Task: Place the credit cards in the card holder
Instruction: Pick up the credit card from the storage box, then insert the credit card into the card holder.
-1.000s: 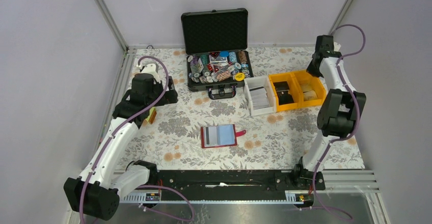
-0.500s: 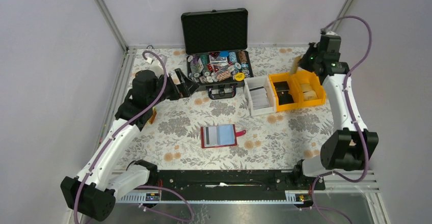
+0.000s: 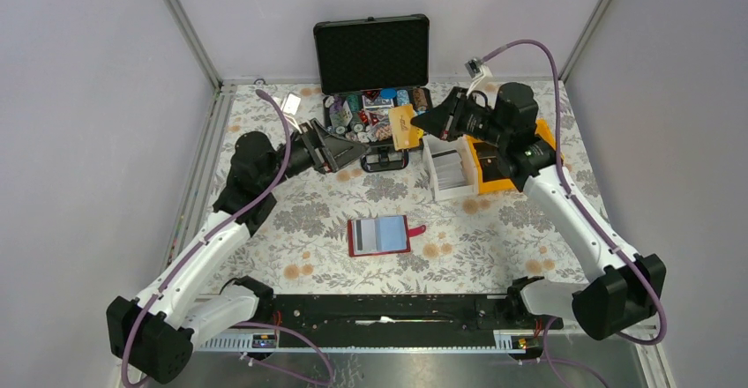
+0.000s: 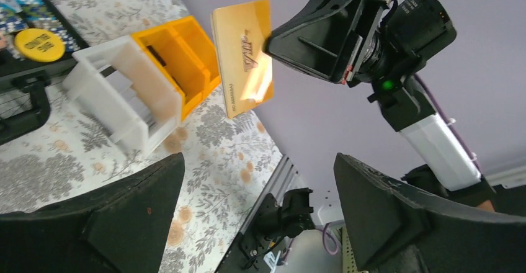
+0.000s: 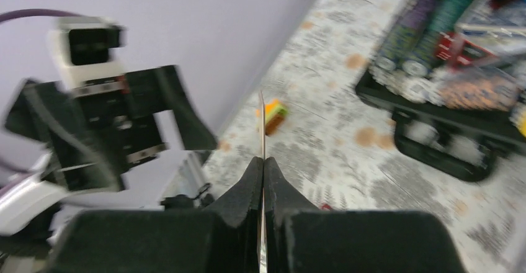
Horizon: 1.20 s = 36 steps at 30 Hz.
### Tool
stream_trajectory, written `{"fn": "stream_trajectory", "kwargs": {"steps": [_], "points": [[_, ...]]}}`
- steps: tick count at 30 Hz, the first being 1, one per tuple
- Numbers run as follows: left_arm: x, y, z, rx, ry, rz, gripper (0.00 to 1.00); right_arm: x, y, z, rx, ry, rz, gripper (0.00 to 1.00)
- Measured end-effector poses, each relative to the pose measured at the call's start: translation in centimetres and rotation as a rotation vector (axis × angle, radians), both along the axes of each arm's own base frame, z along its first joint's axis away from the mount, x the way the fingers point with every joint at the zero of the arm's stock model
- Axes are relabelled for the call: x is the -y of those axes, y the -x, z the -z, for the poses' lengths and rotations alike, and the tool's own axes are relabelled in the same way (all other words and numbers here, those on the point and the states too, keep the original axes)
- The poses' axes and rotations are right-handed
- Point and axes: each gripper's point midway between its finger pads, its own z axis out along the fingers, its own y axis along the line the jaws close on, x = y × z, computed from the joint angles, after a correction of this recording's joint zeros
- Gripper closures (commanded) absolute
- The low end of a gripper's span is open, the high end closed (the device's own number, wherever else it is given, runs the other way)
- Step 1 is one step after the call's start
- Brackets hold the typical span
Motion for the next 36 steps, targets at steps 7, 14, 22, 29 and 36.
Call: {"fn": "stream_trajectory", "kwargs": {"steps": [7,14,22,29,36], "points": [[0.5,1.4,-2.4,0.077,0.062,0.065,0.27,-2.0,4.0,-6.3,0.12,-0.197,-0.196,1.0],[1.3,3.1,-3.9,0.144,0.095,0.145,0.37,-2.7,6.3,-8.4,0.113,-0.288,-0.328,1.0],[1.7,3.8,-4.4,0.168,0.108,0.171,0.45,-3.4,6.6,-7.6,0.012,-0.318,-0.397,1.0],[2.0,3.6,-4.4,0.174,0.112,0.179,0.5,-3.4,7.3,-7.7,-0.018,-0.327,-0.435,1.0],[2.3,3.4,-4.1,0.165,0.108,0.183,0.52,-3.4,7.9,-8.0,-0.026,-0.338,-0.463,1.0]]}}
